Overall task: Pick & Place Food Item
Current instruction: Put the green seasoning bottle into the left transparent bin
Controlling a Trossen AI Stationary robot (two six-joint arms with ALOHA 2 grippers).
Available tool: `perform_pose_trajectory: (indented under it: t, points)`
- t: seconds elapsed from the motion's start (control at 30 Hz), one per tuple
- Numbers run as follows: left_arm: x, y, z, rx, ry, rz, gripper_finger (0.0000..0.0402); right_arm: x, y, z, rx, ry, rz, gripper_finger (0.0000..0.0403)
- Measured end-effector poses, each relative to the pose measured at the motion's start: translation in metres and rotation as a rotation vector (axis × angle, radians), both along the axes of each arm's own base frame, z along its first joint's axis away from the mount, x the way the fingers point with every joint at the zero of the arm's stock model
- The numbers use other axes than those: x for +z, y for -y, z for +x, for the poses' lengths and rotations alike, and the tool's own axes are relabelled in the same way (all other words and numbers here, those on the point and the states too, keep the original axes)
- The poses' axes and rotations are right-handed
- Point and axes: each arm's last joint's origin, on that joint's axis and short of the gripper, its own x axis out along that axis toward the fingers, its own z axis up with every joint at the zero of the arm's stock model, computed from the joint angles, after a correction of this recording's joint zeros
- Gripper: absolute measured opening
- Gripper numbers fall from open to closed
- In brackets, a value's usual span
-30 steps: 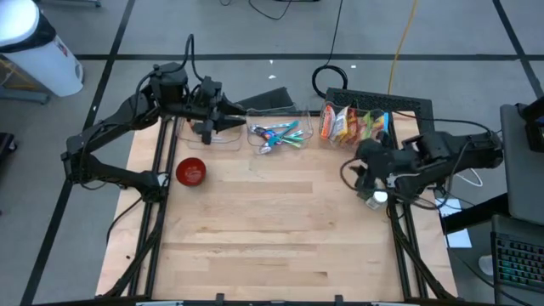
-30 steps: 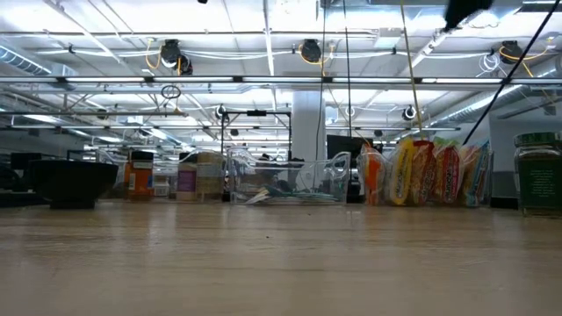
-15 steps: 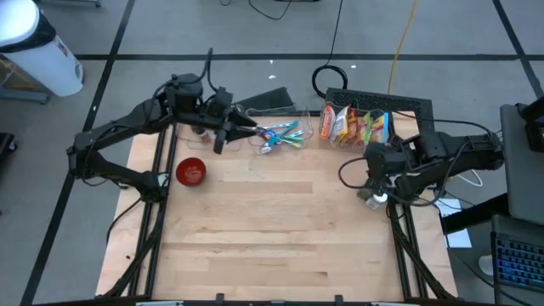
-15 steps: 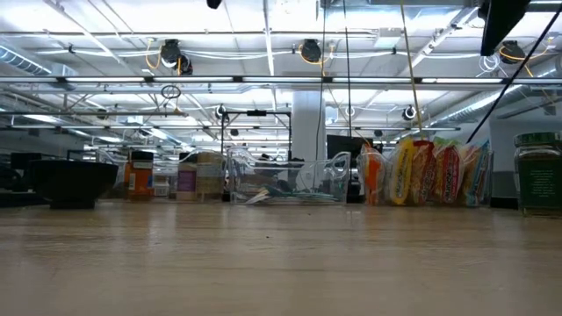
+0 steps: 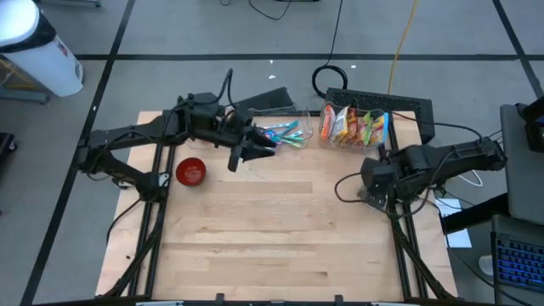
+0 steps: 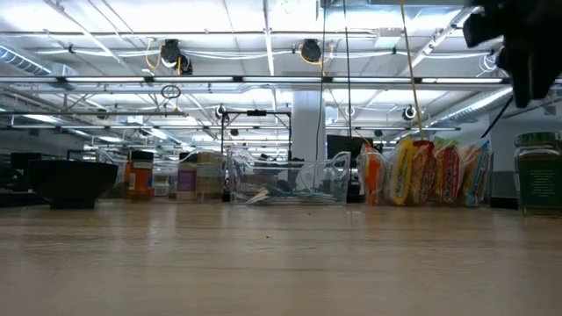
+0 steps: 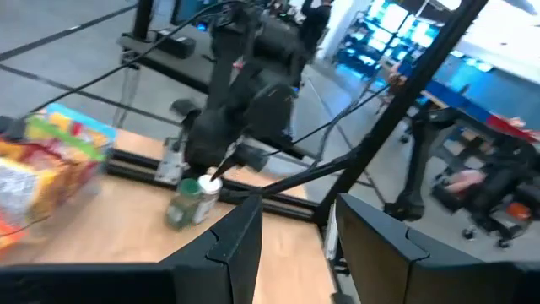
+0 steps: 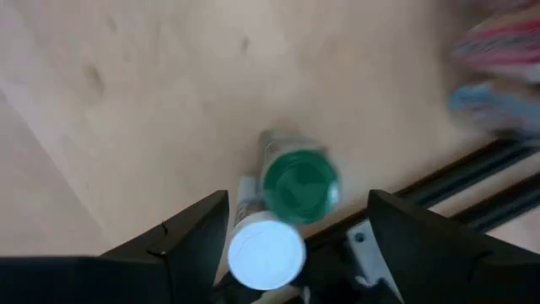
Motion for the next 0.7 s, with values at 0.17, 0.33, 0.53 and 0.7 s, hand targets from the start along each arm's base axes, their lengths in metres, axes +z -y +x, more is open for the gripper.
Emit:
perform_pose_trajectory:
  t: [0.17, 0.33, 0.53, 0.7]
  points:
    - [-0.003, 0.01, 0.009, 0.019, 0.003, -0.021, 0.0159, -0.029, -0.002, -0.001, 0.032, -0.084, 0.074, 0.0288]
    - [-0.004, 0.014, 0.012, 0.066, 0.004, -0.013, 0.0159, -0.048, -0.002, -0.003, 0.008, -0.123, 0.064, 0.029]
    - [-0.003, 0.014, 0.012, 0.109, 0.018, -0.006, 0.0159, -0.063, 0.0, -0.003, -0.011, -0.126, 0.009, 0.0288]
    - [-0.003, 0.014, 0.012, 0.114, 0.017, -0.008, 0.0159, -0.076, 0.001, 0.002, -0.023, -0.081, 0.0, 0.0286]
